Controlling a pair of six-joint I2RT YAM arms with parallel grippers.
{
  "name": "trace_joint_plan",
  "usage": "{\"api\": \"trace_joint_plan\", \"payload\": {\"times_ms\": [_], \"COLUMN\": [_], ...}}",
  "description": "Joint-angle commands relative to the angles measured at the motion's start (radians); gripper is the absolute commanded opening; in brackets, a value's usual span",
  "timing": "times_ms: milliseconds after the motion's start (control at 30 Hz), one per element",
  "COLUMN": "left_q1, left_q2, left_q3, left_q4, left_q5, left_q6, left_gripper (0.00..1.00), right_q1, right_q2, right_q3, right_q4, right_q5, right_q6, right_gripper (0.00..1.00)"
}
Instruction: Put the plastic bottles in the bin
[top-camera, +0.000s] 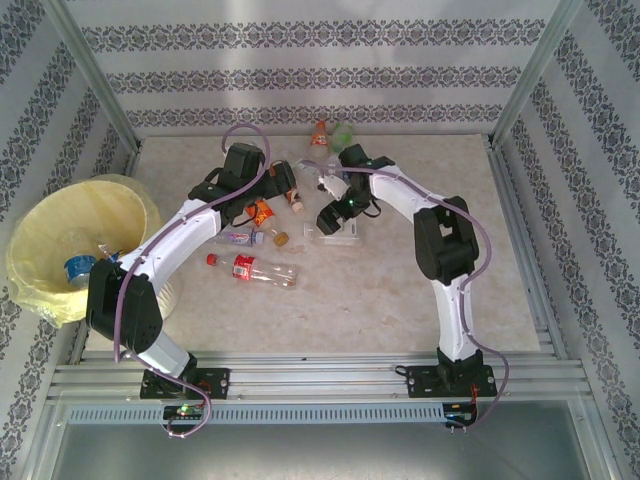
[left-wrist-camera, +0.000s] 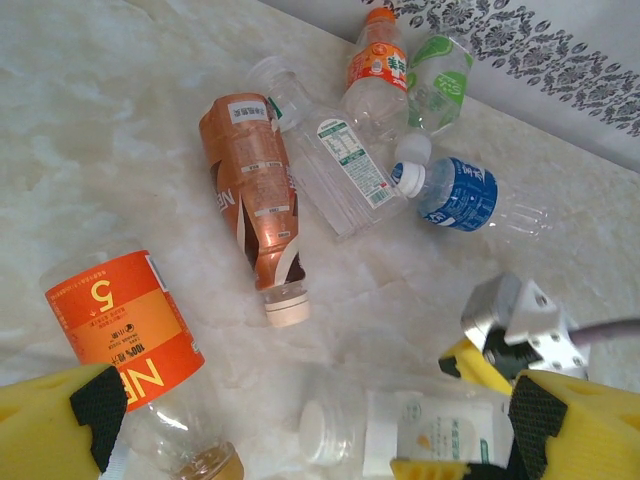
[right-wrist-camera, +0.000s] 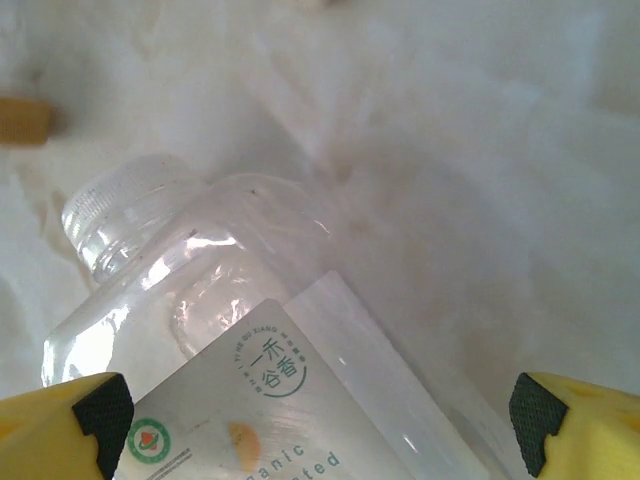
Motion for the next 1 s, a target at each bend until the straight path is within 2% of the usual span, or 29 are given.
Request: {"api": "trace_joint_plan", "payload": {"times_ms": [0, 267, 433, 633, 767, 967], "left_q1": [0.008, 0.010, 0.008, 0.009, 0.009, 0.009], "left_q2": [-0.024, -0.035, -0.034, -0.037, -0.047, -0.049], "left_q3": [-0.013, -0.022, -0.022, -0.024, -0.031, -0.030], "left_q4": [-0.016, -0.014, -0.013, -0.017, -0.019, -0.025], "left_q5": [-0.007, -0.006, 0.004, 0.002, -0.006, -0.012], "left_q6": [-0.020, -0.015, -0.016, -0.015, -0.014, -0.005], "left_gripper": [1.00, 1.00, 1.00, 1.00, 1.00, 1.00], "right_q1": [0.020, 0.013, 0.025, 0.046, 0.073, 0.079], "right_q2": [-0.074, -0.218, -0.321, -0.262, -0.227, -0.194], "right_q3": [-0.084, -0.247, -0.415, -0.336, -0.309, -0.337], "right_q4": [0.039, 0.132, 0.241, 0.108, 0.043, 0.056], "right_q5": [0.023, -0.008, -0.007, 0.105, 0.133, 0.202], "right_q6": [-0.005, -0.041, -0.256, -0.457, -0.494, -0.490], "right_gripper": [0.98, 0.98, 0.98, 0.98, 0.98, 0.98]}}
